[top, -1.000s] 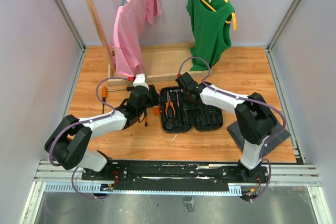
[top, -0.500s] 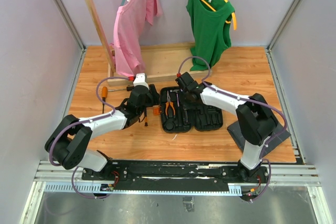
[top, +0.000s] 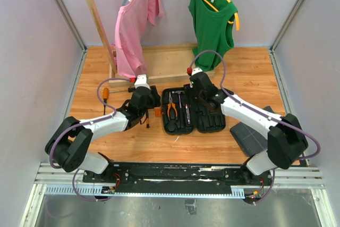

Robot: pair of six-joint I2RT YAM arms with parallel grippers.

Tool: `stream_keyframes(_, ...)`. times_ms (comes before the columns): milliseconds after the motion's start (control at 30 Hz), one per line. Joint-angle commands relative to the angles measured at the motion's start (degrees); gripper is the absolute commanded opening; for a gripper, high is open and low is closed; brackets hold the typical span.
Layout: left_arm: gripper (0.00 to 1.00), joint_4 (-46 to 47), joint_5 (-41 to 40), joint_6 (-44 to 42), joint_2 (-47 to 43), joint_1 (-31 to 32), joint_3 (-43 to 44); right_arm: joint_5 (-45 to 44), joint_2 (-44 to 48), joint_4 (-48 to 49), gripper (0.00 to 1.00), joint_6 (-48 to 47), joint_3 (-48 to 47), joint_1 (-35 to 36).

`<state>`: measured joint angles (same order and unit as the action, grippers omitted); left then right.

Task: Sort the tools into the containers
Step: Place the utility knife in the storage box.

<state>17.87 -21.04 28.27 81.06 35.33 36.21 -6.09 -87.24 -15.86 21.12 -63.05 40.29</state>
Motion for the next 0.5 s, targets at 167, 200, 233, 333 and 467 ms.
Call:
stream_keyframes(167, 0.59, -3.4, -5.5, -1.6, -3.6, -0.3, 1.4, -7.1, 12.7, 4.1, 0.69, -4.3, 9.5, 1.1)
stream_keyframes(200, 0.59, -4.2, -5.7, -1.6, -3.7, -0.3, 1.6, -7.7, 13.9, 4.3, 0.71, -4.6, 10.4, 1.1)
stream_keyframes(233, 0.59, -5.0, -5.6, -1.5, -3.8, -0.3, 1.7, -8.6, 15.0, 4.4, 0.73, -4.7, 11.1, 1.1)
stream_keyframes(333, 0.59, -7.8, -5.3, -0.5, -4.3, -0.3, 1.6, -10.0, 16.9, 5.3, 0.76, -4.5, 13.4, 0.9)
stream_keyframes(467, 0.59, -10.2, -4.5, 0.7, -4.5, -0.3, 0.5, -9.1, 15.5, 6.0, 0.77, -3.4, 14.4, 0.8)
